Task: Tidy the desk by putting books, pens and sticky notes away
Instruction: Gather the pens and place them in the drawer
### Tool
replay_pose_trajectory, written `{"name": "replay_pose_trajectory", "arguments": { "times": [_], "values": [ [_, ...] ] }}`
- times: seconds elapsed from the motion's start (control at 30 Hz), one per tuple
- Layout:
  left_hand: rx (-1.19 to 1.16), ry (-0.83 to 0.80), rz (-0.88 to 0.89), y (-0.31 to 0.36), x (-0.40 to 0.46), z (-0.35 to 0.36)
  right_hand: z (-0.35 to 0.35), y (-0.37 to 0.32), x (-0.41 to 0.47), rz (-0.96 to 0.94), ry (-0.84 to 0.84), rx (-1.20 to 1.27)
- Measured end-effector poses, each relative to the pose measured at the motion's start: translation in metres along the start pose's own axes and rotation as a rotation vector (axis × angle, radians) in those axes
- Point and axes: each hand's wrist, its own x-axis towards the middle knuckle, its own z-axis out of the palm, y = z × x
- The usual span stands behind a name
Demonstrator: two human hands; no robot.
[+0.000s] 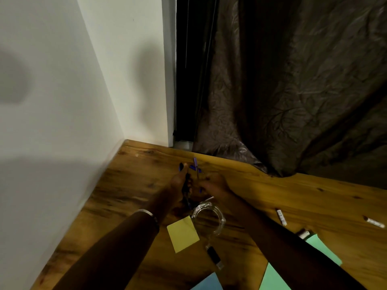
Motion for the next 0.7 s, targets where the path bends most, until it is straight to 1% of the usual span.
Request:
{"name": "replay_pose_trajectory", "arguments": {
  "times": [0.07, 0.1, 0.17, 0.27, 0.33, 0.4, 0.43, 0.5, 0.53, 0.6, 0.63, 0.7],
  "values": [
    [-0.088, -0.067, 0.046, 0.000, 0.001, 0.000, 0.005, -0.008, -0.011, -0.064, -0.031, -0.019],
    [-0.108, -0.130, 0.064, -0.001, 0.004, -0.001, 0.006, -0.009, -0.016, -0.084, -0.050, -0.022],
    [-0.139, -0.175, 0.068, -0.001, 0.006, -0.005, 0.009, -0.010, -0.023, -0.110, -0.083, -0.028],
    [-0.065, -0.098, -0.012, -0.002, 0.004, -0.006, 0.011, -0.007, -0.024, -0.141, -0.111, -0.073],
    [-0.022, -0.089, -0.044, -0.006, 0.007, -0.006, 0.011, -0.004, -0.024, -0.159, -0.117, -0.080],
    [-0.038, -0.099, -0.051, -0.008, 0.010, -0.006, 0.007, -0.001, -0.025, -0.181, -0.135, -0.084],
    [-0.044, -0.083, -0.054, -0.008, 0.011, -0.005, 0.006, 0.002, -0.025, -0.197, -0.129, -0.085],
    [-0.032, -0.041, -0.060, -0.006, 0.010, -0.005, 0.001, 0.008, -0.021, -0.211, -0.059, -0.082],
    [-0.058, -0.029, -0.062, -0.004, 0.008, -0.004, -0.004, 0.010, -0.018, -0.216, -0.002, -0.114],
    [-0.050, -0.001, -0.075, -0.004, 0.011, -0.007, -0.012, 0.017, -0.005, -0.235, 0.103, -0.283],
    [-0.037, 0.002, -0.081, -0.005, 0.014, -0.010, -0.017, 0.022, 0.001, -0.234, 0.133, -0.389],
    [-0.050, 0.003, -0.092, -0.005, 0.016, -0.014, -0.026, 0.030, 0.007, -0.174, 0.133, -0.568]
  ]
}}
